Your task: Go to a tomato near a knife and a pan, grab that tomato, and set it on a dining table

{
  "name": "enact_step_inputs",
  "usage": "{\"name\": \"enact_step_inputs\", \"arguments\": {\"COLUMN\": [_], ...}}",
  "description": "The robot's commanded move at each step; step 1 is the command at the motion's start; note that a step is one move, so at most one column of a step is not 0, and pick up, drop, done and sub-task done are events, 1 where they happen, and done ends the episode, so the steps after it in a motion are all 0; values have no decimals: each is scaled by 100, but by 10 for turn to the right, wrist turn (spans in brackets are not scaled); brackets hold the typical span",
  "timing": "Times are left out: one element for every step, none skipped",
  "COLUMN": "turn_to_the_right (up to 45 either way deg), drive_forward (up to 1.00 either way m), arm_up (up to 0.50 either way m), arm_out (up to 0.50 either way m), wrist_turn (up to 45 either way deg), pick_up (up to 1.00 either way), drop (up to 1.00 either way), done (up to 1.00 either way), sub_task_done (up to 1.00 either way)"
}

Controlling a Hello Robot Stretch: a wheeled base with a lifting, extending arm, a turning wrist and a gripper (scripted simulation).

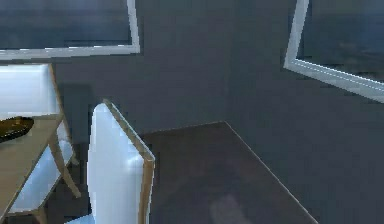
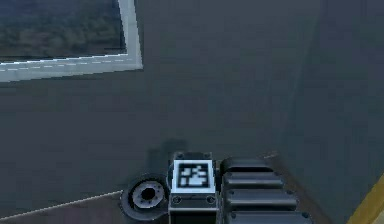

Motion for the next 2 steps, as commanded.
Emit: {"name": "enact_step_inputs", "arguments": {"turn_to_the_right": [60,-30], "drive_forward": [0,0], "arm_up": [0,0], "arm_out": [0,0], "wrist_turn": [0,0], "pick_up": [0,0], "drop": [0,0], "done": [0,0], "sub_task_done": [0,0]}}
